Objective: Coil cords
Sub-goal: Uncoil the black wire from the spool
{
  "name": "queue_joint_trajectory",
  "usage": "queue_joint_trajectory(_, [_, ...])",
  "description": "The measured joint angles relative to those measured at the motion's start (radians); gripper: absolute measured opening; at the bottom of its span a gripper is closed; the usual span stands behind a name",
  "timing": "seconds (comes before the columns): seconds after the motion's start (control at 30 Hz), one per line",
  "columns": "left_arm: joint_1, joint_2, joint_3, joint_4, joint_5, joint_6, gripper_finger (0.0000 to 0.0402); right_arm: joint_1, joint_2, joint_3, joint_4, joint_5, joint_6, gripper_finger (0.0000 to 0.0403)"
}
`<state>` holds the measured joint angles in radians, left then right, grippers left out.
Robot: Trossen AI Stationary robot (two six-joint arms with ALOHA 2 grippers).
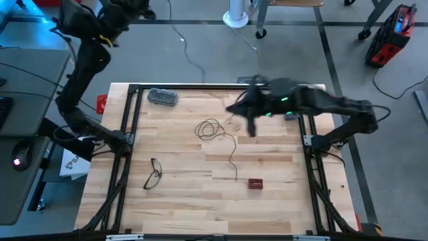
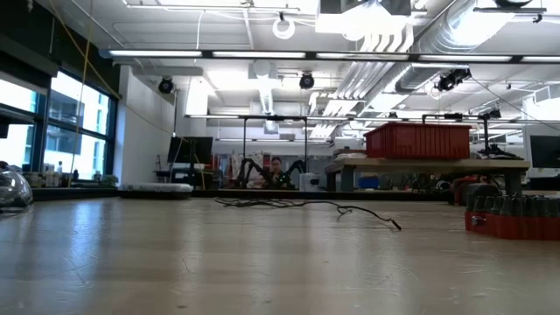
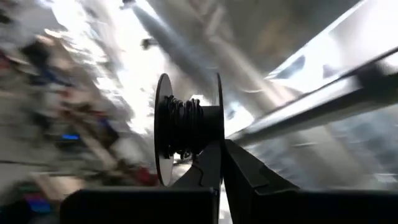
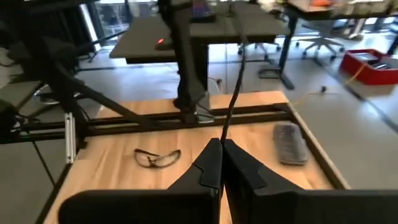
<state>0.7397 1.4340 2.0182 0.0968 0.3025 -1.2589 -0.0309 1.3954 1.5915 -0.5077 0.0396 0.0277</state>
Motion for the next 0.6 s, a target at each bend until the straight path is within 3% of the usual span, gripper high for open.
queue_joint_trajectory(0.17, [-0.12,0.045,0.0,0.091,0.046,-0.121,0.0,-0.036,0.111,-0.102,0.139,-0.023,0.019,0.0])
queue_joint_trajectory(0.33, [-0.249,0.052,-0.001,0.093,0.093,-0.196,0.0,-0.094,0.208,-0.102,0.067,-0.04,-0.007,0.0])
queue_joint_trajectory(0.6, [-0.511,0.024,-0.001,0.104,0.116,-0.113,0.0,-0.255,0.2,-0.101,0.024,-0.042,-0.062,0.0])
